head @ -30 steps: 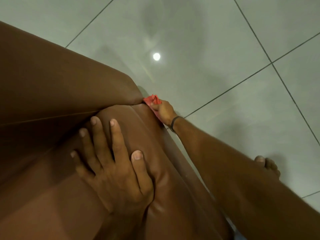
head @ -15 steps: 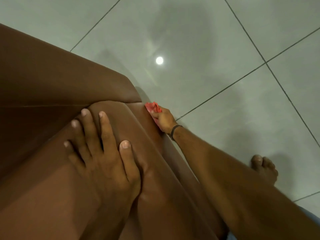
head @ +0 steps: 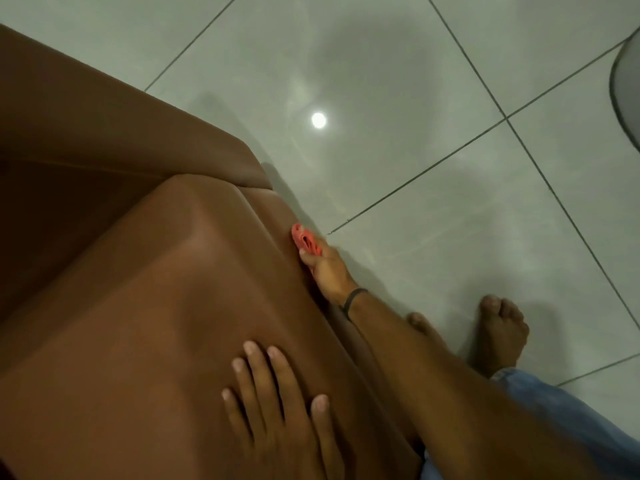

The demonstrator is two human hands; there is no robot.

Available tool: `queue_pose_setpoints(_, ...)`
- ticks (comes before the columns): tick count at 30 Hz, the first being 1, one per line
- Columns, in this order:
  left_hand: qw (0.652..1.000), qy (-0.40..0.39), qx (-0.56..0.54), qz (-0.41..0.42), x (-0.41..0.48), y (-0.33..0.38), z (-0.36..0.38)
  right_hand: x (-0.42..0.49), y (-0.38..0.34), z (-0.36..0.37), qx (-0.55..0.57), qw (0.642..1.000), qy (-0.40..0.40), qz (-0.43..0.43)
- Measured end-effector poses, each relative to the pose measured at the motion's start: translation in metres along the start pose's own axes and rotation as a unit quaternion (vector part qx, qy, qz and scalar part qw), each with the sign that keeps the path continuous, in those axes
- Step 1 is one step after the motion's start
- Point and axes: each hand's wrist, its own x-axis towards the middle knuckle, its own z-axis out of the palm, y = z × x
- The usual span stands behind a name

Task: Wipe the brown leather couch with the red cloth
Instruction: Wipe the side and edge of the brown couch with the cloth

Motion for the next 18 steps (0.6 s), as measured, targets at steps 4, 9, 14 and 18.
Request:
queue_pose_setpoints(4, 0.999, -0.005, -0.041, -0.017, -0.05, 0.008, 0.007, -0.085, 0.012, 0.005, -0.051, 0.991, -0.041, -0.117)
queue_pose_setpoints(9, 0.997, -0.029, -0.066, -0.016, -0.092, 0.023, 0.013, -0.023, 0.025, -0.013, 0.031, 0.999, -0.005, 0.017)
queue_pose_setpoints(14, 0.996, -0.018, -0.077, -0.036, -0.074, 0.024, 0.017, -0.086, 0.022, -0.001, -0.022, 0.999, -0.011, -0.04)
queue_pose_setpoints(18, 0.998, -0.002, -0.061, -0.016, -0.044, 0.01, 0.018, -0.076, 0.038, -0.01, 0.018, 0.995, -0.021, -0.098)
